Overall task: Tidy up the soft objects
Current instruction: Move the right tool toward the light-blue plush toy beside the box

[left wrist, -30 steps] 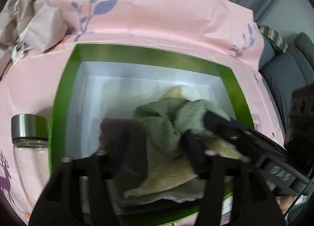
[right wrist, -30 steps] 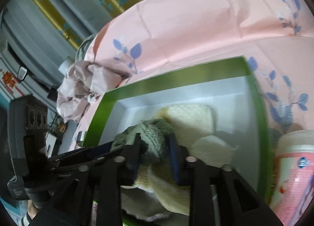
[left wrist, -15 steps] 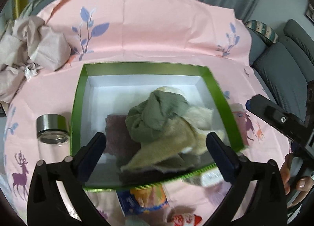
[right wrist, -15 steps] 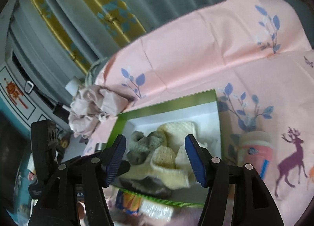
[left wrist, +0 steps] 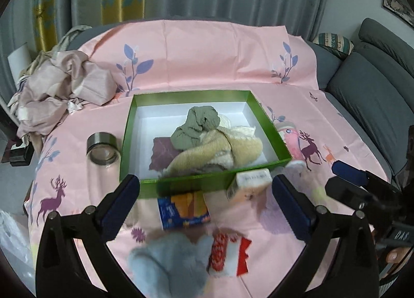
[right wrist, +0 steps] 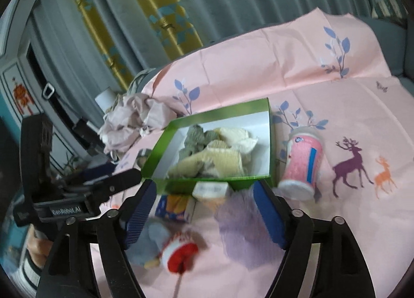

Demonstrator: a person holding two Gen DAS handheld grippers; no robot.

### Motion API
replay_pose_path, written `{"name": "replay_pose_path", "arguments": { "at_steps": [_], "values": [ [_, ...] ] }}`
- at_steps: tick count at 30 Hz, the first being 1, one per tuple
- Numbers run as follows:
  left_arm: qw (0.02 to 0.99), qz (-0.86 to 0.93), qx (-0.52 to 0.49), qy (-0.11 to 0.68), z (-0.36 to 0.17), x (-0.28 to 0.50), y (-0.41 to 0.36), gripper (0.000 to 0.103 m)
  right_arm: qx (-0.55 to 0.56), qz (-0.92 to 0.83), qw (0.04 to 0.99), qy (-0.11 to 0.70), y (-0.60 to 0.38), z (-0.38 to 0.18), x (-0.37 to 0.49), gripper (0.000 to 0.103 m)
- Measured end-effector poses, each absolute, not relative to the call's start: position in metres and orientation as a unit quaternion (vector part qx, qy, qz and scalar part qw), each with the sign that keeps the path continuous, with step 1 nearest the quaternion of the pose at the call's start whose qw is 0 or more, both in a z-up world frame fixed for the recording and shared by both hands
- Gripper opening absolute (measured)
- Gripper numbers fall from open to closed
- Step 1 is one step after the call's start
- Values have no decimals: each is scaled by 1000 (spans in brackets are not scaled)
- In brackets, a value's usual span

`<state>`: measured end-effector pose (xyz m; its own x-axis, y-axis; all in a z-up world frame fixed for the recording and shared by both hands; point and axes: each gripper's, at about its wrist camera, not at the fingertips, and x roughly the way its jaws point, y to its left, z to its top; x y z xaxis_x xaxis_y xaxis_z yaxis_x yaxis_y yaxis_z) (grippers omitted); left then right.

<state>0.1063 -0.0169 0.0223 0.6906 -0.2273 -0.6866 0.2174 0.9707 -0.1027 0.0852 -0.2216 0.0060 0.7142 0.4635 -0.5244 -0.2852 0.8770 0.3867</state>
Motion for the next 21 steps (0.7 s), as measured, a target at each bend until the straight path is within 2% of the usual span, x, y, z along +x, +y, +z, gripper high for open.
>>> {"name": "replay_pose_path", "arguments": {
  "at_steps": [14, 21],
  "values": [
    [929, -111, 2, 353, 23, 33, -14, 102, 93, 219, 924, 300, -198, 9, 18, 79],
    [927, -104, -42, 358, 17, 16, 14, 102, 62, 208, 927, 305, -185, 3, 2, 79]
  ]
}}
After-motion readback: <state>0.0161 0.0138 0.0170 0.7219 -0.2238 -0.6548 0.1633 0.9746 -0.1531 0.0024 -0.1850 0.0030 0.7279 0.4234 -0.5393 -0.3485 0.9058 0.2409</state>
